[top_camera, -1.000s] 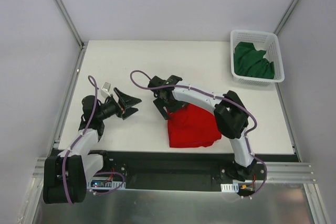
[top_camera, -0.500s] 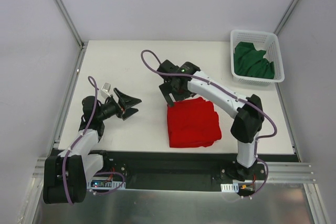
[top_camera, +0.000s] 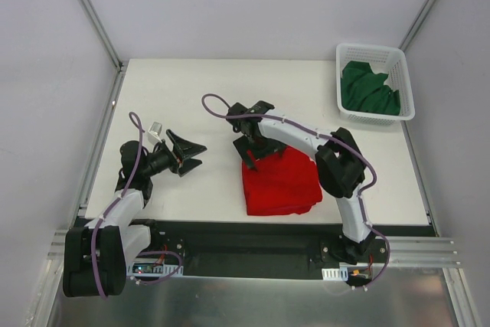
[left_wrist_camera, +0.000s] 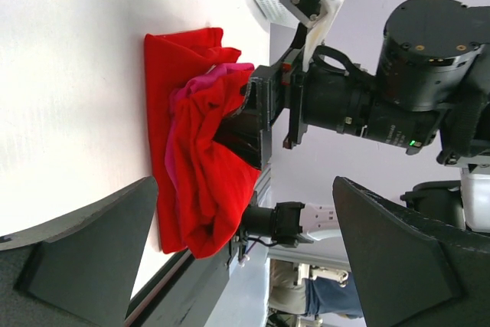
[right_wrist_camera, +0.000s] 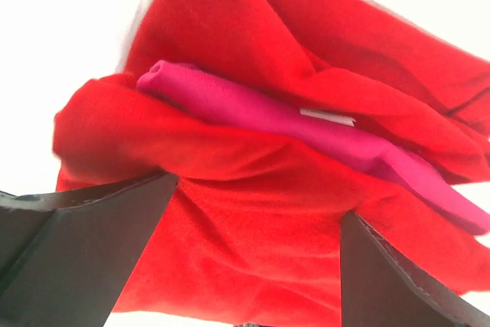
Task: Fold and stack the t-shirts
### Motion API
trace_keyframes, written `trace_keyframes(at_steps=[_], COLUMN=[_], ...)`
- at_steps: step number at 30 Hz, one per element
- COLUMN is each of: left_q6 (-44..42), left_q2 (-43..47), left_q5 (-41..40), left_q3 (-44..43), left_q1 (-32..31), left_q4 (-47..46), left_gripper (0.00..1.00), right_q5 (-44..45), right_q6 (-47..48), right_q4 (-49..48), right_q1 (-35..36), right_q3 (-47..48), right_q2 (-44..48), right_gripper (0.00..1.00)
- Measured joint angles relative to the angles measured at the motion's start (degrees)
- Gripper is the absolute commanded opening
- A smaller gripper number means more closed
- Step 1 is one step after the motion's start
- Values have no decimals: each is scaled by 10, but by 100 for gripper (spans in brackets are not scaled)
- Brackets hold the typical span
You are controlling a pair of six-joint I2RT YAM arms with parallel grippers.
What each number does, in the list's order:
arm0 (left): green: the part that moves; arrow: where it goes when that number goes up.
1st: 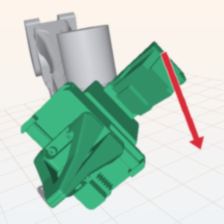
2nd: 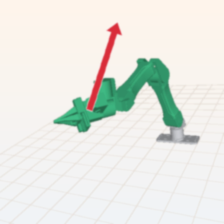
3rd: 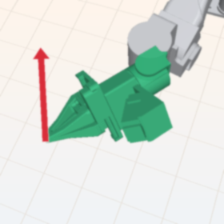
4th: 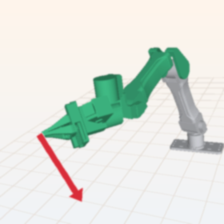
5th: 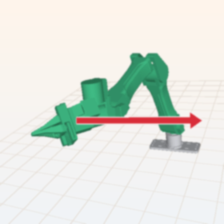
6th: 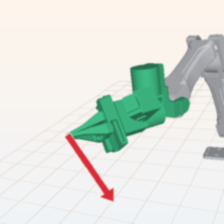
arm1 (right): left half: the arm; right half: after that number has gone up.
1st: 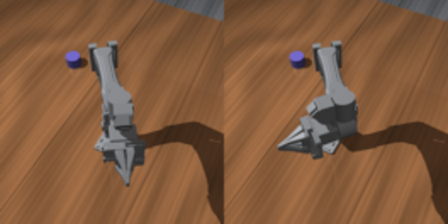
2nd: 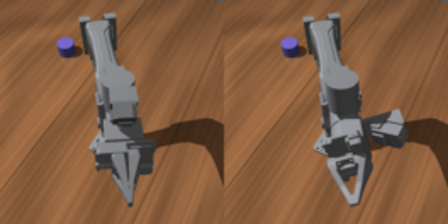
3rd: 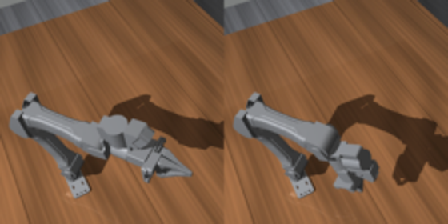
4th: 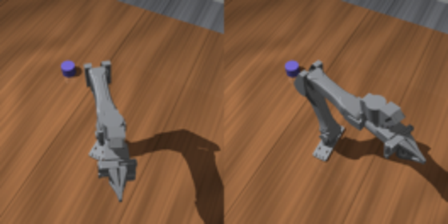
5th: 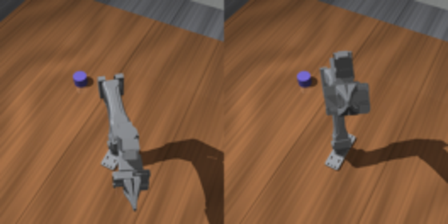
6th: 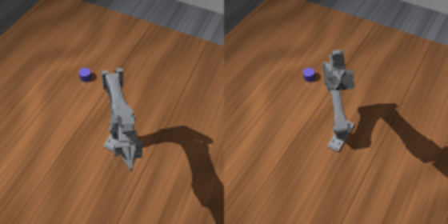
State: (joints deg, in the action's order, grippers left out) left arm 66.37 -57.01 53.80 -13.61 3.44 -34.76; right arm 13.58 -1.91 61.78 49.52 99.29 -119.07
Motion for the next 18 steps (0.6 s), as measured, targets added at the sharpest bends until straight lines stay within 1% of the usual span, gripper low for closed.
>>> trace_keyframes(at_steps=[7, 12, 14, 18], left_q6=[0, 0, 0, -2], left_q2=[0, 0, 0, -1], left_q5=[0, 1, 1, 1], left_q3=[0, 0, 0, 0], left_q1=[0, 0, 0, 0], left_q4=[0, 0, 0, 3], left_gripper=[99, 99, 99, 99], right_q5=[17, 31, 31, 18], right_q6=[-11, -47, -66, -91], right_q4=[46, 79, 85, 76], right_q1=[-13, -28, -29, -26], right_q3=[56, 79, 67, -31], right_q2=[6, 60, 88, 151], right_gripper=[96, 96, 96, 96])
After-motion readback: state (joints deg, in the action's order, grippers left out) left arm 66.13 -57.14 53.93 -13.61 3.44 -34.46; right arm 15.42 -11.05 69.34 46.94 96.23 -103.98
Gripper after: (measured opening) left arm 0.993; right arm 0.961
